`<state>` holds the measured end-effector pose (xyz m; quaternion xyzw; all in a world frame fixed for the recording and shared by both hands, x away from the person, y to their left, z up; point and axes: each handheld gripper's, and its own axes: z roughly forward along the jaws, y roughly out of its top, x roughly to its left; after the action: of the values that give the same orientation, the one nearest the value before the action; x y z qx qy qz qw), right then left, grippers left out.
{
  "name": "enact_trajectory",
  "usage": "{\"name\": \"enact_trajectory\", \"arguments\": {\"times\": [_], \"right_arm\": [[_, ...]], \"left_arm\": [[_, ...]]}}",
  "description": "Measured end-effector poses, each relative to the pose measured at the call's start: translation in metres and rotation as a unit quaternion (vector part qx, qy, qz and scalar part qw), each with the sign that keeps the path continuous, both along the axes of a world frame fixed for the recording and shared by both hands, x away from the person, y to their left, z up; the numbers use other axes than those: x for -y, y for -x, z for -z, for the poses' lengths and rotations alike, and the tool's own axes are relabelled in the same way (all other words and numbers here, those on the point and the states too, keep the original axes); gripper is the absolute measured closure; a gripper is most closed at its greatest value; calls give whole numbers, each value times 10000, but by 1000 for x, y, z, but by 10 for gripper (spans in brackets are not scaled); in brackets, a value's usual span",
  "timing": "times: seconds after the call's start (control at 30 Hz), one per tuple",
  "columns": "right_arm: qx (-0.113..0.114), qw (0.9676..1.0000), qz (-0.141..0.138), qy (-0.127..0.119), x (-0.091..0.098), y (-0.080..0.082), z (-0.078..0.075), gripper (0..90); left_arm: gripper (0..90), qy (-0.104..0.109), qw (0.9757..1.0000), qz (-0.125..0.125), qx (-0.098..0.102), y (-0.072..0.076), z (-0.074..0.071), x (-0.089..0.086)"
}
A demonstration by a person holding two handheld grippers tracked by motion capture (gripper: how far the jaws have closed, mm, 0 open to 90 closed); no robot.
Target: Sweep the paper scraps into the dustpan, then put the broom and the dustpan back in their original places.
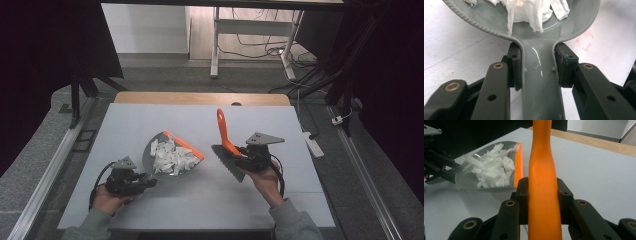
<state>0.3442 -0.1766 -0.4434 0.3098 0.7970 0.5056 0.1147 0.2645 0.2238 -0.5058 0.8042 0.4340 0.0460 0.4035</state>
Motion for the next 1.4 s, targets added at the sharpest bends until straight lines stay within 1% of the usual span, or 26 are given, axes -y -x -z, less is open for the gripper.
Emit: {"name": "enact_trajectory", "arguments": {"times": [0.1, 0.27, 0.47, 0.53, 0.77, 0.8, 0.9, 1.07, 1.13, 1.3, 1.4], "right_arm": [[1, 10000, 28, -23, 7, 0, 0, 709], [-63, 9999, 81, -81, 19, 0, 2, 709], [-74, 9999, 104, -104, 30, 1, 1, 709], [-62, 9999, 118, -75, 33, 2, 1, 709], [-204, 9998, 47, -33, 39, 3, 4, 709], [-218, 9997, 53, 15, 40, 3, 5, 709], [-248, 9997, 32, 51, 41, 4, 5, 709], [-293, 9996, 37, 49, 44, 5, 7, 709], [-363, 9993, 54, 68, 45, 5, 9, 709], [-456, 9989, 50, 106, 47, 5, 13, 709], [-493, 9987, 65, 96, 50, 5, 14, 709]], "left_arm": [[616, 19, 9999, -139, 63, 0, -1, -2], [616, 30, 9991, -398, 141, 0, -1, -7], [616, 42, 9978, -653, 139, 0, -1, -12], [616, 53, 9976, -685, 121, 0, 0, -13], [615, 69, 9968, -782, 132, 1, -1, -15], [616, 80, 9966, -804, 134, 1, -1, -16], [616, 96, 9961, -865, 150, 2, -1, -17], [615, 104, 9952, -962, 156, 4, -1, -19], [615, 101, 9948, -1003, 137, 4, 0, -20], [615, 98, 9930, -1177, 65, 5, 2, -24], [615, 149, 9921, -1249, 33, 6, 3, -26]]}}
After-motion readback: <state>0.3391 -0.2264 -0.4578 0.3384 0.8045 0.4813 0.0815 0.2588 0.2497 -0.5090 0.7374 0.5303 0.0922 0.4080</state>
